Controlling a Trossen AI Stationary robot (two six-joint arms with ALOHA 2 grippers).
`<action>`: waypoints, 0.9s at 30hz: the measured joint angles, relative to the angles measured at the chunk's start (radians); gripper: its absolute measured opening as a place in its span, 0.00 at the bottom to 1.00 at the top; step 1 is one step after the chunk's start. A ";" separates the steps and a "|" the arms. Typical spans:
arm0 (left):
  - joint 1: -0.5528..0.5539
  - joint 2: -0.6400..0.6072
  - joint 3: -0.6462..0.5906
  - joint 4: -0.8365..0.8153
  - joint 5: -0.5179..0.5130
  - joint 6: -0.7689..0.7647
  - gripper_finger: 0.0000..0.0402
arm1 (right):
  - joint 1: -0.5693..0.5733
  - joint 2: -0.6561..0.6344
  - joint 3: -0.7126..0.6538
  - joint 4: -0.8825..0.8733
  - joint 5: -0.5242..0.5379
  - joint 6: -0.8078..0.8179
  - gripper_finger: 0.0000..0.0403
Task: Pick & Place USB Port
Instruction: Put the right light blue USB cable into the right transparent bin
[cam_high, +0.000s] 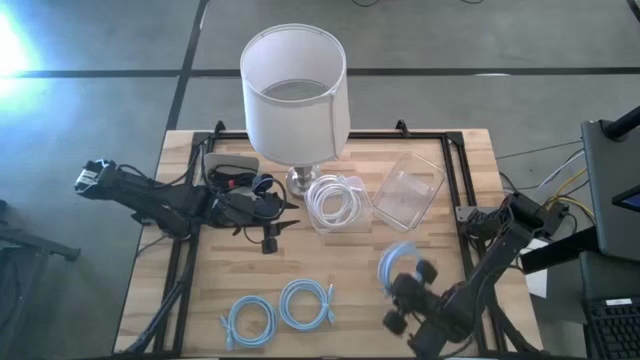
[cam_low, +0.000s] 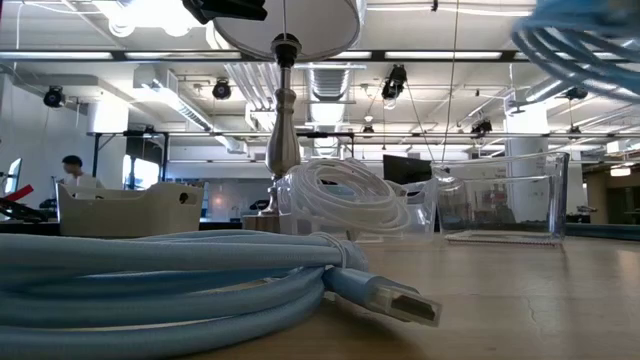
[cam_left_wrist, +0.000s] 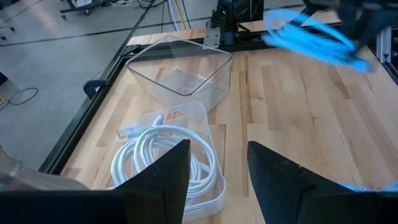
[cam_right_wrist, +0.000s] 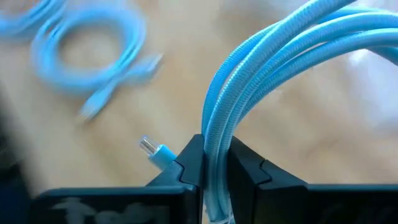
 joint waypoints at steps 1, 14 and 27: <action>0.000 0.000 0.000 0.000 0.000 -0.001 0.41 | -0.009 0.000 0.007 -0.058 0.054 0.013 0.09; 0.000 0.000 0.000 -0.001 0.000 -0.025 0.41 | -0.234 -0.018 -0.034 -0.308 0.358 -0.002 0.09; 0.000 0.000 0.000 -0.012 0.000 -0.032 0.41 | -0.454 -0.221 -0.167 -0.402 0.307 -0.004 0.09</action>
